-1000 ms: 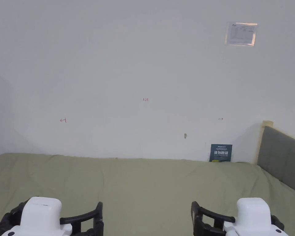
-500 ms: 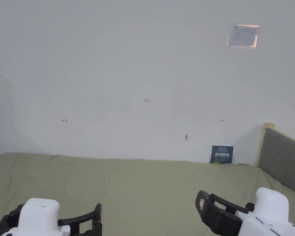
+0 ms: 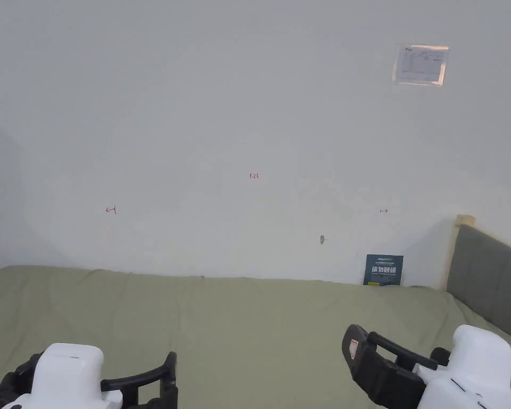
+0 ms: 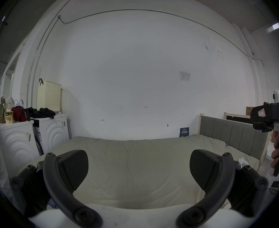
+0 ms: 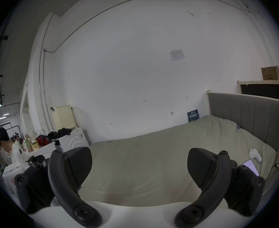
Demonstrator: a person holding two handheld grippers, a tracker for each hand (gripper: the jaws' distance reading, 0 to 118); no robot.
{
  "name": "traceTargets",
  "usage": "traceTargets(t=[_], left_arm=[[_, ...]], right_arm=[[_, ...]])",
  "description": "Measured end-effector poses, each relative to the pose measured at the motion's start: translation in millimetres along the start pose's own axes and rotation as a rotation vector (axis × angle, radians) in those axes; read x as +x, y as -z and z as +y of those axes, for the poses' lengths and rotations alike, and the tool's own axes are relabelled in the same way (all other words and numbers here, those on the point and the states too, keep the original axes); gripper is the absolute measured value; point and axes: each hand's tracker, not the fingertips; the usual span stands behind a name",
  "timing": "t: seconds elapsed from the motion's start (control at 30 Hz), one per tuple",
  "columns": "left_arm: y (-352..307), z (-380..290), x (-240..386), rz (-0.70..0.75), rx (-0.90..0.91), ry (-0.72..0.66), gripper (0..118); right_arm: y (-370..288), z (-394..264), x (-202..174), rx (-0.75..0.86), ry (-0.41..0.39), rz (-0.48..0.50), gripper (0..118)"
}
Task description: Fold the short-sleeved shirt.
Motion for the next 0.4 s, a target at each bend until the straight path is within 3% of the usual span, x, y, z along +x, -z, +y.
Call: traceTargets(t=[0.03, 0.13, 0.27, 0.4], left_arm=[[0.7, -1.1, -0.3, 0.0, -0.001, 0.001, 118], [1.5, -1.7, -0.2, -0.001, 0.0, 0.002, 118], [0.5, 0.1, 1.7, -0.001, 0.003, 0.01, 118], [0.5, 1.6, 2.2, 0.001, 0.009, 0.007, 118]], right_arm=[[1.3, 0.6, 0.9, 0.006, 0.016, -0.024, 116], [-0.3, 4.6, 5.7, -0.007, 0.046, 0.024, 116], [-1.1, 3.5, 5.7, -0.005, 0.008, -0.04, 116], [-1.6, -0.7, 12.4, -0.005, -0.005, 0.04, 116]])
